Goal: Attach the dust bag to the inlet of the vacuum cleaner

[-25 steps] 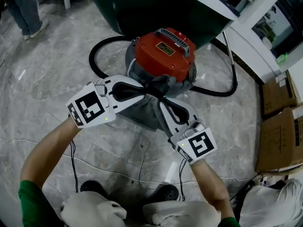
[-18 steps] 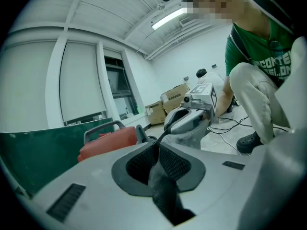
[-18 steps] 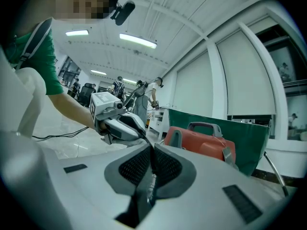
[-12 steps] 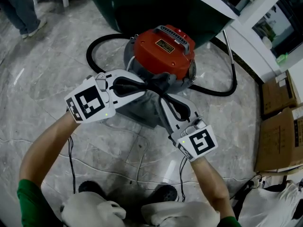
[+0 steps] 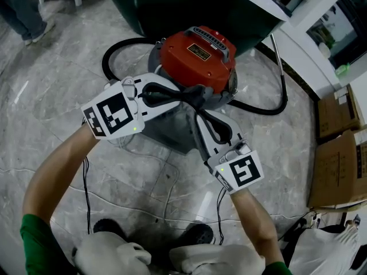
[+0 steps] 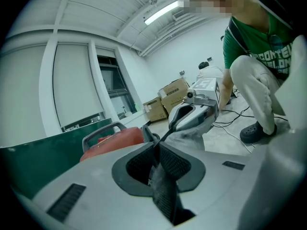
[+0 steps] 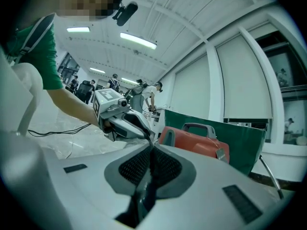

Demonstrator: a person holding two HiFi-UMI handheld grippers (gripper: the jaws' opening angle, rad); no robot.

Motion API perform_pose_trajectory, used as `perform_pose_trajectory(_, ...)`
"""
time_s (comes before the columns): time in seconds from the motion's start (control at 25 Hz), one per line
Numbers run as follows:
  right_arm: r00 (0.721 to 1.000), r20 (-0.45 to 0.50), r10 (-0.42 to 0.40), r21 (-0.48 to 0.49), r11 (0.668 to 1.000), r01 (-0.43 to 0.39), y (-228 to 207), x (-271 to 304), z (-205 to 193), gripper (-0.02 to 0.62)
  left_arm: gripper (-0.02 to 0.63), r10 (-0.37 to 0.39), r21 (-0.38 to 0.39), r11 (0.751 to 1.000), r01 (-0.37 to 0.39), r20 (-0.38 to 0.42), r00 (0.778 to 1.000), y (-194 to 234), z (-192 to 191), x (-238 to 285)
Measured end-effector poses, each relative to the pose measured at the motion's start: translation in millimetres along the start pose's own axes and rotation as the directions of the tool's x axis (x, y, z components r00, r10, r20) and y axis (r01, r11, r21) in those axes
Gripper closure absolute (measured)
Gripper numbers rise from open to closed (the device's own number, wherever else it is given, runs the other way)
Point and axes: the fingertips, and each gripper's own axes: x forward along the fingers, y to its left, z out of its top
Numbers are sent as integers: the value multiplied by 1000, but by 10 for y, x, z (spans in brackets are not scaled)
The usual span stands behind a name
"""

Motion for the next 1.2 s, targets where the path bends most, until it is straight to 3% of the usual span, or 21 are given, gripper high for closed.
perform_pose_trajectory(0.56, 1000, 2, 22, -5, 1000, -22, -248, 91, -16, 568, 566, 79, -9, 997, -78, 30, 996, 169, -49, 135)
perform_pose_trajectory(1.2, 999, 16, 47, 93, 995, -49, -561, 211, -278, 565, 566, 141, 7, 990, -141, -8, 990, 323, -255, 426)
